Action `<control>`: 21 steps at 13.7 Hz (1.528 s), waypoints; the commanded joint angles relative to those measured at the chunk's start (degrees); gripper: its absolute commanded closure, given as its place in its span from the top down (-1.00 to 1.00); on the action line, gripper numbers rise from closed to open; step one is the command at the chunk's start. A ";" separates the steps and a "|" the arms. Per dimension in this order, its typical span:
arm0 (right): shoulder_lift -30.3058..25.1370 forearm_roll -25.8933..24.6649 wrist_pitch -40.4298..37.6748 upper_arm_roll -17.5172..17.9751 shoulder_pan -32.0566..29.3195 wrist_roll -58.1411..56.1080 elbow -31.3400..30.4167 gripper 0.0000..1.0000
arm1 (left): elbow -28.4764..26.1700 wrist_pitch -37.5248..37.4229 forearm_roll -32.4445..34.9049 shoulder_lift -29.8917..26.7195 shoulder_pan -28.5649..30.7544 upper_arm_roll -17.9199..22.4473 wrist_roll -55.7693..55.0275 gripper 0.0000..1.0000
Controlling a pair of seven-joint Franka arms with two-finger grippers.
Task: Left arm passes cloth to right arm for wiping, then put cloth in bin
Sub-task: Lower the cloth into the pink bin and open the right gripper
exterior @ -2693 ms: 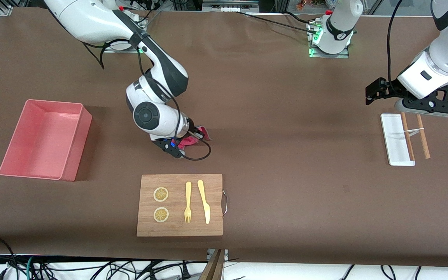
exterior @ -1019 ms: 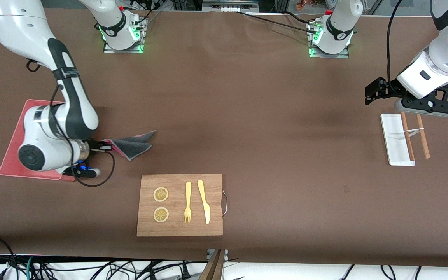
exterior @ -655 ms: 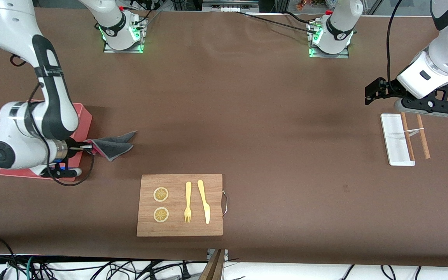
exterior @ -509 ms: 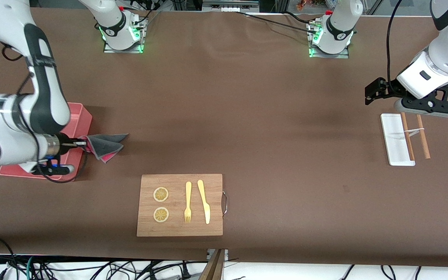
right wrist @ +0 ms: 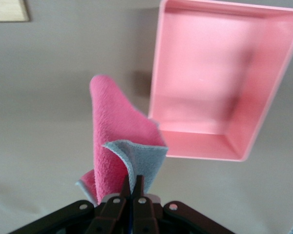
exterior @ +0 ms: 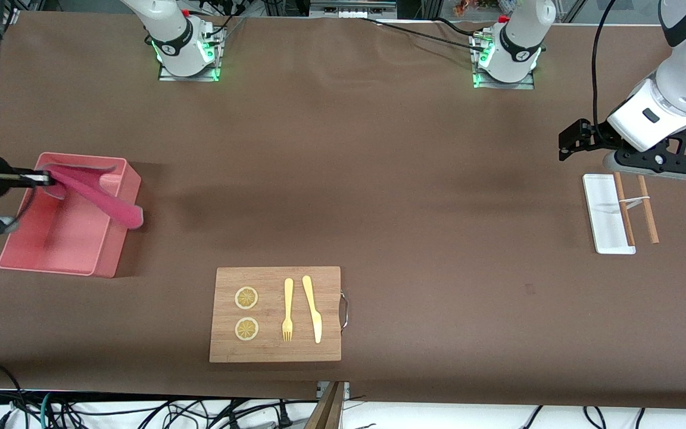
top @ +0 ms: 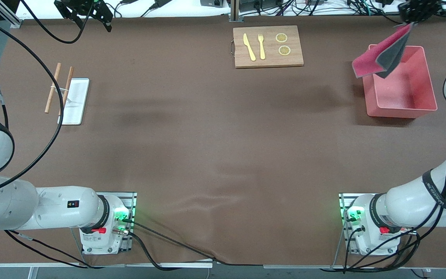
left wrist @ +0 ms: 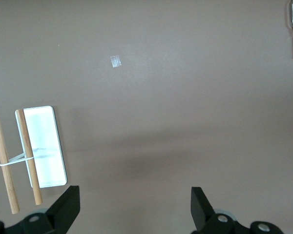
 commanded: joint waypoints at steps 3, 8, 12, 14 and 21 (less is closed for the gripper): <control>0.64 -3.19 -0.36 -7.91 -1.58 -15.18 -0.77 -1.00 | -0.15 0.60 -0.21 -0.18 -0.10 0.01 0.95 1.00; 3.45 -2.75 12.36 -11.62 -1.85 -17.92 -13.06 -1.00 | -0.15 0.60 -0.21 -0.18 -0.10 0.01 0.95 1.00; 6.08 -1.79 22.64 -11.53 -1.76 -17.04 -20.10 -1.00 | -0.15 0.60 -0.21 -0.09 -0.10 0.01 0.95 1.00; 8.19 1.80 27.31 -11.53 -1.58 -16.95 -21.96 -1.00 | -0.15 0.60 -0.21 -0.18 -0.10 0.01 0.95 1.00; 12.07 4.63 38.84 -11.00 -1.32 -16.34 -24.52 0.98 | -0.15 0.60 -0.21 -0.09 -0.10 0.01 0.95 1.00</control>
